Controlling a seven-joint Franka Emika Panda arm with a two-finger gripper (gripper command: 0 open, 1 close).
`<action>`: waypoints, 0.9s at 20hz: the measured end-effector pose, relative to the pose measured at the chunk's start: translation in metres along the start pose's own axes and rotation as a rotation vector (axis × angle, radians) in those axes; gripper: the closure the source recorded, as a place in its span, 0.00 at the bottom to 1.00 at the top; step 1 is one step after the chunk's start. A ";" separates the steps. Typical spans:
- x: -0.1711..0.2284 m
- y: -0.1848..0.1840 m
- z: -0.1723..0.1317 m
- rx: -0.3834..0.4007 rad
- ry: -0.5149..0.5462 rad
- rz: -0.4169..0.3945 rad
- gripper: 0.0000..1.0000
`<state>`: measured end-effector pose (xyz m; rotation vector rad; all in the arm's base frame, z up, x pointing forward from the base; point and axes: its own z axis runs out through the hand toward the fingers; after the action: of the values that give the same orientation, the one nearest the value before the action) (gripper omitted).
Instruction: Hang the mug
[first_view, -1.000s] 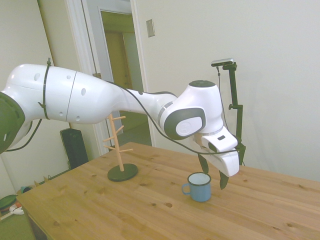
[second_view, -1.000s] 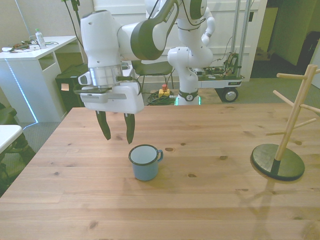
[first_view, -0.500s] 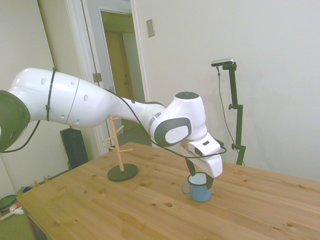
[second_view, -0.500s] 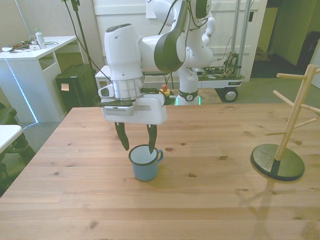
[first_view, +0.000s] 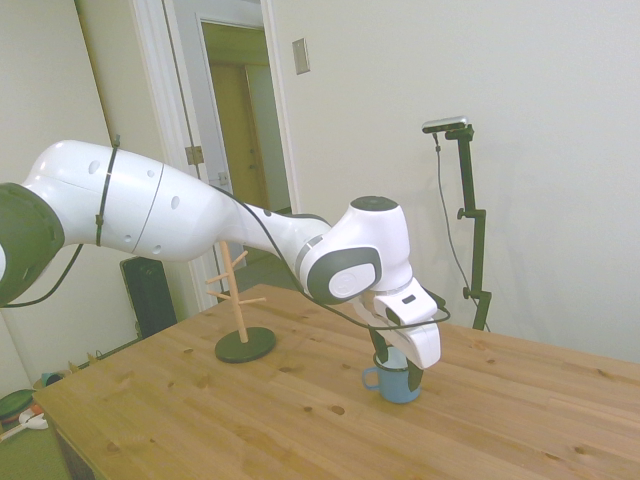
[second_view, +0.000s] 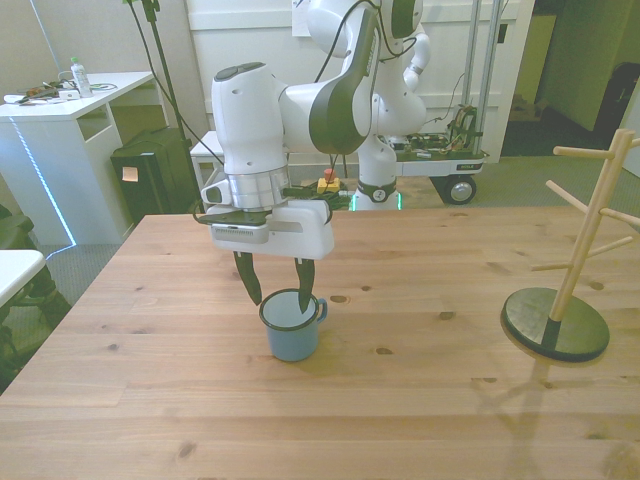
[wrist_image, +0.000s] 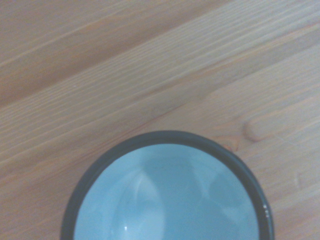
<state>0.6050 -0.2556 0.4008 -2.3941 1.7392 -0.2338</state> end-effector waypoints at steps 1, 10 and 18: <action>0.002 0.002 0.002 -0.003 0.000 0.004 1.00; 0.015 0.013 0.002 -0.006 0.003 0.030 1.00; 0.020 0.014 -0.003 -0.009 -0.005 0.036 1.00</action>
<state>0.5978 -0.2784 0.4009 -2.3651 1.7835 -0.2160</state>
